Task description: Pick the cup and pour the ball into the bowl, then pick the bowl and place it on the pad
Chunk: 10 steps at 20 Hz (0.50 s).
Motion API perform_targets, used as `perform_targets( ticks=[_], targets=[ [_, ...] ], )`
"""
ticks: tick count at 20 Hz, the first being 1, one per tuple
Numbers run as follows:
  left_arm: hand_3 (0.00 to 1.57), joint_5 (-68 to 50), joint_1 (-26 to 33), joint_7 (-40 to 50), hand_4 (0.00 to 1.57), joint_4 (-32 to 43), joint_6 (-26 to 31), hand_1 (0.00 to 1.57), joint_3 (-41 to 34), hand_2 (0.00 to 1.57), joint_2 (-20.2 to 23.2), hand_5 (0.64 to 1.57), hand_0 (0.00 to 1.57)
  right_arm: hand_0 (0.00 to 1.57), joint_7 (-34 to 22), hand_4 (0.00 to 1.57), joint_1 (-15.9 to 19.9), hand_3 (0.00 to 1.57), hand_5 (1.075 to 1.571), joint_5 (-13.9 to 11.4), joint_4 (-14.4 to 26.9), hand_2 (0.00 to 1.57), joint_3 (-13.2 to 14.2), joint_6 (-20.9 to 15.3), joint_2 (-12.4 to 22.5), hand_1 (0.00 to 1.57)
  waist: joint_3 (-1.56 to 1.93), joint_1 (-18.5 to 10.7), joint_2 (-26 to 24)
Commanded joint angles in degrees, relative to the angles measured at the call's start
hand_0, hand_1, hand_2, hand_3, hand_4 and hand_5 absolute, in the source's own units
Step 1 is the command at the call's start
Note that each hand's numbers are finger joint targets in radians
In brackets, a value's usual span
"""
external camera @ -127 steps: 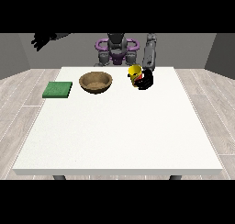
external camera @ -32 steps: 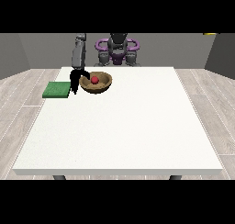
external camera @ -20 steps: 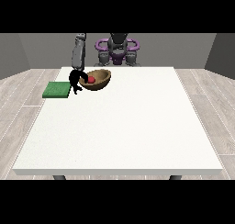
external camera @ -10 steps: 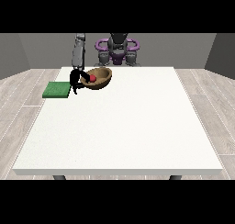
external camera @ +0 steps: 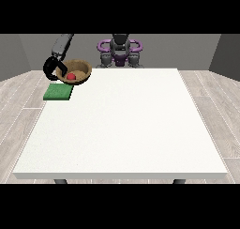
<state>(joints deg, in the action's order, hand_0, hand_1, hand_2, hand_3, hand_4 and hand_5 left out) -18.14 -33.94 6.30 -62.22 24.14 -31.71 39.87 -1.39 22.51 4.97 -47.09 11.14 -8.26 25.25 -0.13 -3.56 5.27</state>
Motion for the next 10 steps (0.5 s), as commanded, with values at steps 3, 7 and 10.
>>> perform_targets(
  ticks=[3,7,10],
  targets=[
    [0.00,0.3,4.2,-4.3,1.20,5.3,2.8,0.00,-2.3,0.00,2.9,1.545,0.00,1.57,-11.4,1.10,3.0,0.55,1.567,0.4,-2.9,1.57,0.6,7.4,10.6,1.57,0.04,3.9,-2.7],
    [0.00,-0.9,3.3,-5.7,1.20,4.4,1.7,0.00,-2.8,0.00,3.3,1.543,0.00,1.57,-5.1,1.09,3.4,0.58,1.564,2.6,1.6,1.57,5.3,9.4,12.1,1.57,0.14,2.7,2.5],
    [0.00,0.0,5.5,-8.8,1.20,4.9,2.0,0.00,-1.8,0.00,1.9,1.546,0.00,1.57,-5.9,1.11,3.6,0.46,1.567,1.7,1.3,1.57,5.1,7.8,10.8,1.57,0.13,2.4,2.4]
  ],
)
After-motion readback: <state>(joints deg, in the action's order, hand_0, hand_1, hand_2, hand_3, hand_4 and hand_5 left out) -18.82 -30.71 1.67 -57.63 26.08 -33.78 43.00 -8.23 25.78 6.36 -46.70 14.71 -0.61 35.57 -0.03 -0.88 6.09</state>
